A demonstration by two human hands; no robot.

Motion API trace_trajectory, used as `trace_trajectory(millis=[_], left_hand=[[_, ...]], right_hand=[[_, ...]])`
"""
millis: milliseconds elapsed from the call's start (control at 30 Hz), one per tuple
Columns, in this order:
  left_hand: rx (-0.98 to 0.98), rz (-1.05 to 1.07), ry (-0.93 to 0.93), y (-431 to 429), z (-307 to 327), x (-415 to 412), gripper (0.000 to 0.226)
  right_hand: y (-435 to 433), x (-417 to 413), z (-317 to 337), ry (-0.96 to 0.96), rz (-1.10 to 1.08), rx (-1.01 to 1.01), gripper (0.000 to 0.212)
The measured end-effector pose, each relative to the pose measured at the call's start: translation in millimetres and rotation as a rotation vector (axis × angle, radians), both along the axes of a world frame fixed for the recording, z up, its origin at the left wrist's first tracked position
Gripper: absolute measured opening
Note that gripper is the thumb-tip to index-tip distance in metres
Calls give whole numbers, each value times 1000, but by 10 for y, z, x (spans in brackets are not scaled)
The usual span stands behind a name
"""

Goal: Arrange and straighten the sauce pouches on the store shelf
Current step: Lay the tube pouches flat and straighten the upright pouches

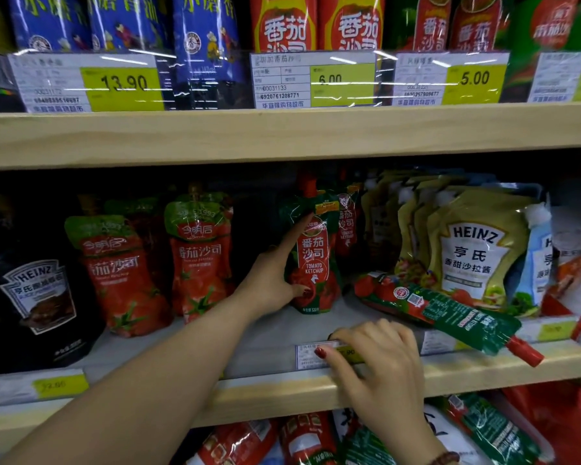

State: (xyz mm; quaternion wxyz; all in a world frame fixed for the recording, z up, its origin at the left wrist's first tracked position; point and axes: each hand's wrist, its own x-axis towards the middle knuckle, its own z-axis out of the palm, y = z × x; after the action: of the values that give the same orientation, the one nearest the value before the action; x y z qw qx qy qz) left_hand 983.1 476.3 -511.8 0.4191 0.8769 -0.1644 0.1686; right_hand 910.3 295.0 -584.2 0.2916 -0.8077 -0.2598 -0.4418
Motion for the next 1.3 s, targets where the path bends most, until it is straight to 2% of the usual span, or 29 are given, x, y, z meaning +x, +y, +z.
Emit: trace_trajectory(millis=[333,633,767,900,967,1133,1300], left_hand=[[3,-52,8,16,-15,-14,113],[-21,-51,39,92,33,-276,102],[9,71,37,133,75,-473,84],[66,188,-94,74,88,-664,42],[61,179,-114,-18,115,-737,28],[-7,91,-49,-443,132,-825,13],[-27,72,-68,-811,54,-789,11]], right_hand=[[-12,-5,-11,-8,-15,-16,21],[-23,-65,58,79,-11,-44,26],[-39,-129,156,163,0,-74,23],[-157,-122,350,380,77,-162,22],[-277,-130,470,428,143,-182,24],[-704,-145,796,284,49,-282,33],[-1219,-135,848,371,-45,-303,53]])
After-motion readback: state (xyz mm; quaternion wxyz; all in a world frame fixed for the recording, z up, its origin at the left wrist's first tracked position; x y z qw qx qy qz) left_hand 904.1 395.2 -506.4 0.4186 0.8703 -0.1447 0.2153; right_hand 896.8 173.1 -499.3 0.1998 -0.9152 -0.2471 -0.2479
